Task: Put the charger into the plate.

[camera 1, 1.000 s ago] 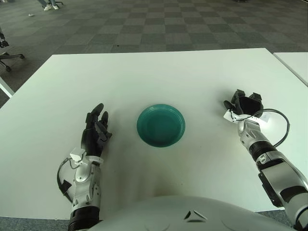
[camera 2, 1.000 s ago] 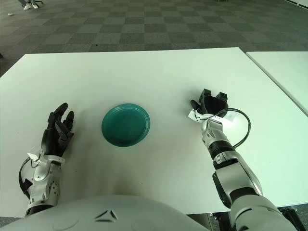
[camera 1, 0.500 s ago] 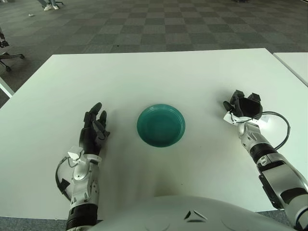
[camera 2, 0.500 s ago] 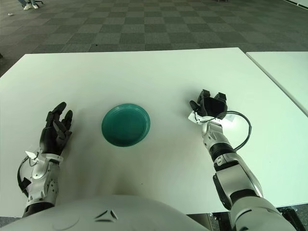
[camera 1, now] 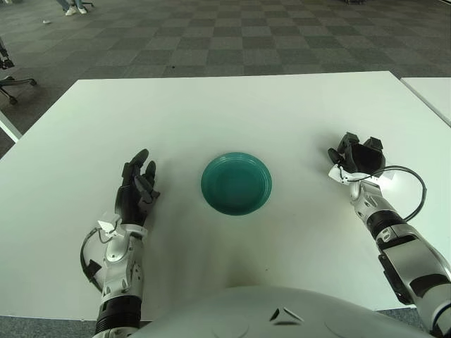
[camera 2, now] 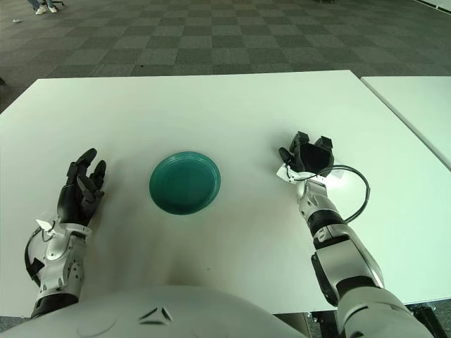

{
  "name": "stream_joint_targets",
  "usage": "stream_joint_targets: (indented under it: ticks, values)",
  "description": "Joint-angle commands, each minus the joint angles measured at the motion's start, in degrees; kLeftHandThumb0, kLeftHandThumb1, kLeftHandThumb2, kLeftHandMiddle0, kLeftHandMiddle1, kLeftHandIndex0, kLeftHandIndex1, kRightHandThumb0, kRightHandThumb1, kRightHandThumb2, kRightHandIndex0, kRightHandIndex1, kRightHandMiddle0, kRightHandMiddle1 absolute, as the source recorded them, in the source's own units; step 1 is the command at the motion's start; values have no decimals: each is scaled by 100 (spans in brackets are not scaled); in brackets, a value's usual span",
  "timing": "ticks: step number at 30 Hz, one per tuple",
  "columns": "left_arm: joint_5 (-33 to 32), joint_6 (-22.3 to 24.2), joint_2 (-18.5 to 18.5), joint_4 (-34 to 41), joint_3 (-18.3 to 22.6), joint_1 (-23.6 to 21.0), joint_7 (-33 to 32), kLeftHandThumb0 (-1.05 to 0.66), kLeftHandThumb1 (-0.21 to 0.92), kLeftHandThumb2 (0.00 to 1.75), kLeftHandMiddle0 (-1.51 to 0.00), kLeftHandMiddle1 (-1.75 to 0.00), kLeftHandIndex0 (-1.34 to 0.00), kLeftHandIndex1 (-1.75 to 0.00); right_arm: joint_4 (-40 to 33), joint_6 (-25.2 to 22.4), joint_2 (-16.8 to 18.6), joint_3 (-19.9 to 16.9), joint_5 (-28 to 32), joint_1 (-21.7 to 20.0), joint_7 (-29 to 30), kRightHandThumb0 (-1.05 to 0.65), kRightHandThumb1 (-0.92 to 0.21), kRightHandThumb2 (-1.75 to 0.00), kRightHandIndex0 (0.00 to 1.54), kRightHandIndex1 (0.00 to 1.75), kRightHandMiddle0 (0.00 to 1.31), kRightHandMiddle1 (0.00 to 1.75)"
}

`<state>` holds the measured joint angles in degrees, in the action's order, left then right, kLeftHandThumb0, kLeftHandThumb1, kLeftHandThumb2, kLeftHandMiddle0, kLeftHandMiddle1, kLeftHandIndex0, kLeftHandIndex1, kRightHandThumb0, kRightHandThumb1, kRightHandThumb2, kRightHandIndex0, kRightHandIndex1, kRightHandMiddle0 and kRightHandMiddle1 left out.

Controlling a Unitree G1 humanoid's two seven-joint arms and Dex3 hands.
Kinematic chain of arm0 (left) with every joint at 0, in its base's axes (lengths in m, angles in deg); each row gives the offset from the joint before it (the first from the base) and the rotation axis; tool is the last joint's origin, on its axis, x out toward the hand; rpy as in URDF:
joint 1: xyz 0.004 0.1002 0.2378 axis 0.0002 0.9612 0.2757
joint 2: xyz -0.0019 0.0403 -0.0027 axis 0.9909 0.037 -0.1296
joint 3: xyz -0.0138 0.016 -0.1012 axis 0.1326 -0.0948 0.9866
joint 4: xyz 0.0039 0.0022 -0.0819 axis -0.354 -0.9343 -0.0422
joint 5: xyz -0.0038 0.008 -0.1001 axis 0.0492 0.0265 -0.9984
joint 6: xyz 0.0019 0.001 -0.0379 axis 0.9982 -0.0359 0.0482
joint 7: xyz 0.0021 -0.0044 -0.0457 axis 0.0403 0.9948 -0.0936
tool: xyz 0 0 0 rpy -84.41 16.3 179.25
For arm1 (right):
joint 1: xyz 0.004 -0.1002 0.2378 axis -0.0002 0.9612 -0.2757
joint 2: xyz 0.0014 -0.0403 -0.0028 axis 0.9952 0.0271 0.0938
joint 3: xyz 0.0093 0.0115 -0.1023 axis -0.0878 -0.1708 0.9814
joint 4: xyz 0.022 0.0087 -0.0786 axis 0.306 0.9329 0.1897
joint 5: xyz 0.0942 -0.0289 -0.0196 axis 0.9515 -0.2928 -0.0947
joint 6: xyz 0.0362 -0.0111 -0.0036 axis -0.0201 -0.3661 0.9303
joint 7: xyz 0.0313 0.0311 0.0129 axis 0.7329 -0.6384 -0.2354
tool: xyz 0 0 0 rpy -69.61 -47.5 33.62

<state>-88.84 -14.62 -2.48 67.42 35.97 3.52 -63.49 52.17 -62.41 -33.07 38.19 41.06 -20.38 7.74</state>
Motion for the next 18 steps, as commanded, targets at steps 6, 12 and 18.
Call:
stream_joint_targets:
  ticks: [6, 12, 18]
  values:
    - [-61, 199, 77, -265, 89, -15, 52, -93, 92, 104, -30, 0, 0, -72, 502, -44, 352, 91, 256, 829, -600, -43, -49, -110, 87, 175, 48, 175]
    - [-64, 202, 85, -290, 99, -40, 58, -93, 92, 104, -30, 0, 0, -72, -1949, -760, -50, 32, -26, 1535, -530, -43, -47, -113, 89, 175, 50, 175]
    - [-55, 209, 85, -321, 120, -77, 67, -93, 92, 104, -30, 0, 0, -72, -3955, -1432, -394, -47, -519, 2035, -840, -45, -43, -118, 93, 175, 53, 175]
